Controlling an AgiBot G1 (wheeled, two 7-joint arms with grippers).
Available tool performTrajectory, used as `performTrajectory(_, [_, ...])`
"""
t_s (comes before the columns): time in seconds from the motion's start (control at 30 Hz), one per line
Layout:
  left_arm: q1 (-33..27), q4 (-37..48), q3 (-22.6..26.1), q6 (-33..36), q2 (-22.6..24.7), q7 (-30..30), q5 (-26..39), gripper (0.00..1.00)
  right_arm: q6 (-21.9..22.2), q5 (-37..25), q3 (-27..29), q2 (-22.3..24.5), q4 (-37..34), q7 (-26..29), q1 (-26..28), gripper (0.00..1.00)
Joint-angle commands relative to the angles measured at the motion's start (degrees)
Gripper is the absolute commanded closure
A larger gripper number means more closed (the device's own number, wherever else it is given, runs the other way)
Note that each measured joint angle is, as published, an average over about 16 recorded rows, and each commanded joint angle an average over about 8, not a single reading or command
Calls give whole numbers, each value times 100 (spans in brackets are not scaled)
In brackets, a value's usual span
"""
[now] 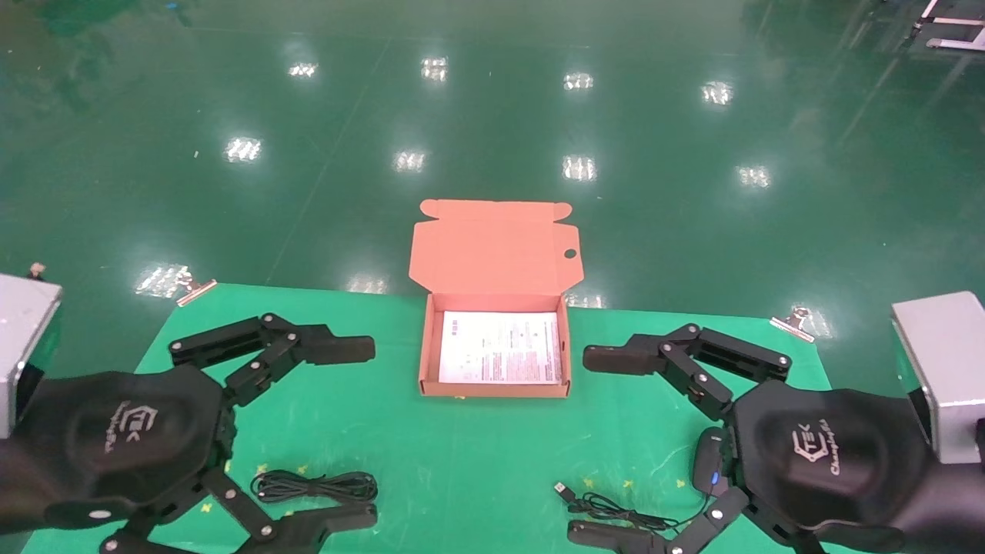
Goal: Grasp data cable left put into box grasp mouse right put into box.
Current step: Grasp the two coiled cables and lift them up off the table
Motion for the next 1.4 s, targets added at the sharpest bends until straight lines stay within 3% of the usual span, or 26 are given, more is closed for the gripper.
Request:
performTrajectory(0.03, [0,0,0,0,0,0,0,0,0,0,0,0,0,0,0,0])
performTrajectory(0.8, [-120,-56,96,37,5,-23,207,0,31,-147,-26,32,71,-32,52,0])
performTrajectory(1.1, [-595,-154,520,147,55,-205,1086,0,-215,-1415,-513,107,334,-63,832,0])
performTrajectory(1.4, [-1181,-256,1004,229,216,-340,2133,0,-501,-2927,-1762,-163,384,-245,2085,0])
